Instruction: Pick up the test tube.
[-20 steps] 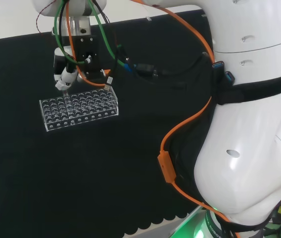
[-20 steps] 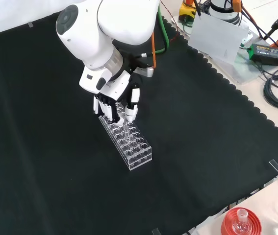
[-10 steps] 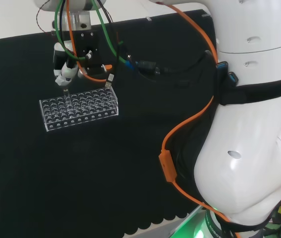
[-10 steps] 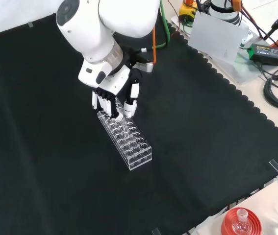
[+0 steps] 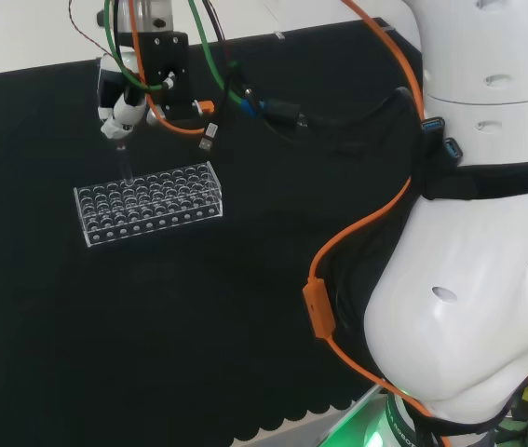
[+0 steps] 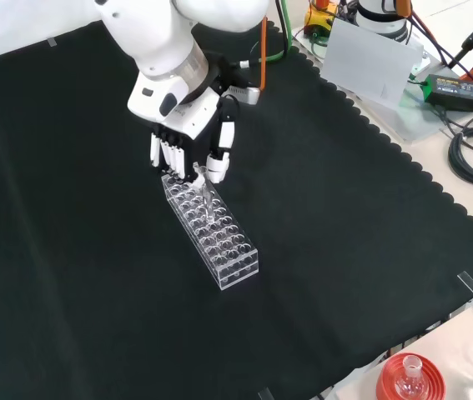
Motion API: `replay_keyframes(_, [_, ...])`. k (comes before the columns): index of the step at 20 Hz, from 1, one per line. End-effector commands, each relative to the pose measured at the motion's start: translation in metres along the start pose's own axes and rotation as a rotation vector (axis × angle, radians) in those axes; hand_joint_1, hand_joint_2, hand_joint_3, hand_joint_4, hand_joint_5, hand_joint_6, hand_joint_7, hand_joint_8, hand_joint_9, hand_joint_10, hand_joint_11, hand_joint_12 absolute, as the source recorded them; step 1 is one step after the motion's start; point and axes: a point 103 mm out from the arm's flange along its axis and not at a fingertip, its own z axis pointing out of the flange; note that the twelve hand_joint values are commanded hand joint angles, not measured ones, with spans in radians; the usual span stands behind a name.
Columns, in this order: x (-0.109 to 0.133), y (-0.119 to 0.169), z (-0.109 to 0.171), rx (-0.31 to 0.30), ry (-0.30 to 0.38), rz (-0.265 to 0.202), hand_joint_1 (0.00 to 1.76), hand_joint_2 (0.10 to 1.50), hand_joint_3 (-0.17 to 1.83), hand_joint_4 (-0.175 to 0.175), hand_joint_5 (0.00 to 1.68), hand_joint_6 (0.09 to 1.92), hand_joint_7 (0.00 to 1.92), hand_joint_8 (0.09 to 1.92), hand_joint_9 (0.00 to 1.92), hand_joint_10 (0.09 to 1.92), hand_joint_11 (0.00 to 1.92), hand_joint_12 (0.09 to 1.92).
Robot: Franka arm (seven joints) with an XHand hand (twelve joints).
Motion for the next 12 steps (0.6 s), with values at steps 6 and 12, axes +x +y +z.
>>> replay_keyframes(6, [0.005,-0.023,-0.040,-0.062,0.000,-0.023,1.41,1.04,-0.07,-0.175,1.15,0.72,1.28,0.80,1.14,0.55,0.74,1.23])
replay_keyframes(12, [0.003,-0.034,-0.051,-0.076,-0.007,-0.008,1.41,1.04,-0.07,-0.175,1.15,0.71,1.28,0.80,1.14,0.55,0.75,1.23])
